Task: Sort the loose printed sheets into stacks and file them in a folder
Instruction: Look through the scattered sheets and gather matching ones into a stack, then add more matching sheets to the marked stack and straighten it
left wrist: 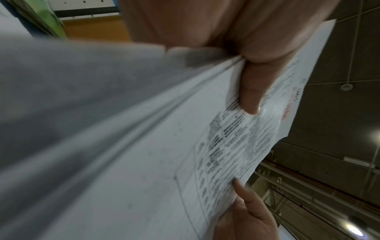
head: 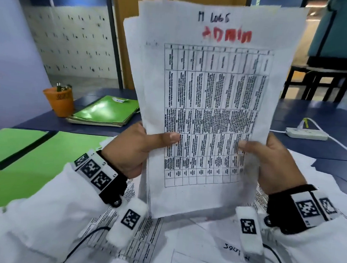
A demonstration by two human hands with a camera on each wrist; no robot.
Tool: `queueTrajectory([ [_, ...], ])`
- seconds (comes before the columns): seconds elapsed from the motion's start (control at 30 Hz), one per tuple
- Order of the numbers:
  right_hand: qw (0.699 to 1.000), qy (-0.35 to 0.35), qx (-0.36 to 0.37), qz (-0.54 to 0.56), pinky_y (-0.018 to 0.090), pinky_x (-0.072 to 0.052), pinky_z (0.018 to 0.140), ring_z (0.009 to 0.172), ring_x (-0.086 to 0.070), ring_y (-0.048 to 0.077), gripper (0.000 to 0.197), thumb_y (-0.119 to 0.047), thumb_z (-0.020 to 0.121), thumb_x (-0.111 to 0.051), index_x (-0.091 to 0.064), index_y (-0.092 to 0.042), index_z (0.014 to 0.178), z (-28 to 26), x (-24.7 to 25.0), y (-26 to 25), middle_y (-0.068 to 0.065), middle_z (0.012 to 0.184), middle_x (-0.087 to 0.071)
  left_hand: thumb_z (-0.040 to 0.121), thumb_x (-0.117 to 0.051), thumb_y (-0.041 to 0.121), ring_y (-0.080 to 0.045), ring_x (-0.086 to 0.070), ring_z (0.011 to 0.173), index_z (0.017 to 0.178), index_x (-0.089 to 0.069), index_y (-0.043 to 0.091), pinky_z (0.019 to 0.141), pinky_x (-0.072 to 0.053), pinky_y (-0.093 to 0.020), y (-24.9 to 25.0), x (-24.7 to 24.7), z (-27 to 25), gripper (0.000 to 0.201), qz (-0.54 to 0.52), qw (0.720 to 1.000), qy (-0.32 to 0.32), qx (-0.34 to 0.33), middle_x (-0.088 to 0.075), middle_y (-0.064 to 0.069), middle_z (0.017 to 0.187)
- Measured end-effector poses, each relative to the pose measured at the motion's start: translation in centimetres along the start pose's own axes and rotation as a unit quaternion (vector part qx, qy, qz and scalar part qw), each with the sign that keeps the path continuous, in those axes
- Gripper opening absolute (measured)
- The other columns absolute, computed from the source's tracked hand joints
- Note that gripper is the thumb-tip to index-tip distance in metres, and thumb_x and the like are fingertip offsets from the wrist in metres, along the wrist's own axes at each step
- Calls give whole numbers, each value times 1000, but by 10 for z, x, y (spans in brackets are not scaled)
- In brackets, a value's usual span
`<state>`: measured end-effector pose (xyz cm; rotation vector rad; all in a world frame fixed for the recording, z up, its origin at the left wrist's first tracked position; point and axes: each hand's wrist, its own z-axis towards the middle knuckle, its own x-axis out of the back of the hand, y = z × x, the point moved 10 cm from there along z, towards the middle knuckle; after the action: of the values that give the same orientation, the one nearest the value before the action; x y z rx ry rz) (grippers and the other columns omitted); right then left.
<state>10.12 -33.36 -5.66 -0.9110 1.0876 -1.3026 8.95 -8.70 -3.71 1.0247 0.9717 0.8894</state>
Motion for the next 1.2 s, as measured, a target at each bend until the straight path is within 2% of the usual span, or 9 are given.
queueTrajectory([
  [0.13,998,9,17,60,21,-53,58,68,-68,6,21,0,90,-60,-59,-15,104,1,7,-10,-10,73,-70,83,-65,1,-30,-75,102,109,-79,12,89,-61,-49,6,-6,-1,31,15,1000,-12,-12,-76,-15,116],
  [0.27,995,45,83,-33,37,-55,85,92,-70,16,56,-16,74,-80,-50,-14,121,-8,6,-34,-2,100,-73,83,-75,2,-26,-73,106,118,-71,9,102,-53,-55,12,1,0,36,56,997,33,-36,-76,-11,116],
  [0.33,990,54,107,-75,40,-57,89,97,-72,16,44,-6,82,-75,-56,-14,120,-14,2,-44,-1,105,-75,84,-78,11,-22,-72,112,122,-69,13,107,-50,-56,19,7,1,39,129,987,72,-67,-76,-4,119],
  [0.47,974,50,168,-141,12,-54,75,90,-70,-2,32,-2,90,-67,-57,-20,115,-31,-15,-69,-23,98,-73,83,-84,21,-13,-71,111,129,-54,14,103,-55,-43,46,18,-9,55,247,940,186,-145,-74,3,122],
  [0.6,965,63,214,-135,24,-52,92,106,-66,1,41,-5,93,-63,-51,-27,125,-53,-26,-90,-15,114,-70,90,-77,7,7,-68,103,122,-46,16,92,-54,-16,72,13,-31,45,259,915,223,-213,-69,14,115],
  [0.8,971,21,171,-165,41,-52,93,102,-64,7,35,-9,89,-67,-49,-29,112,-55,-34,-81,-14,105,-67,90,-74,5,-10,-67,120,138,-48,14,107,-53,-42,35,23,-34,56,202,954,166,-149,-71,4,129],
  [0.97,962,18,183,-201,7,-44,71,82,-59,-10,28,2,94,-57,-44,-21,103,-52,-48,-83,-23,88,-62,94,-65,2,-12,-62,128,148,-34,24,109,-50,-37,35,16,-29,66,178,959,159,-156,-62,0,143],
  [1.1,947,87,216,-221,6,-39,57,68,-56,-7,21,-4,92,-60,-42,-7,102,-54,-39,-88,-15,79,-60,89,-57,13,-13,-66,122,131,-56,22,113,-46,-49,37,24,-26,43,149,953,210,-160,-71,6,129],
  [1.2,957,68,158,-232,8,-36,51,60,-52,-8,26,-9,91,-65,-41,-7,101,-55,-37,-73,-13,70,-53,86,-60,15,-17,-70,114,123,-60,25,109,-47,-55,14,30,-29,39,117,963,214,-114,-75,5,120],
])
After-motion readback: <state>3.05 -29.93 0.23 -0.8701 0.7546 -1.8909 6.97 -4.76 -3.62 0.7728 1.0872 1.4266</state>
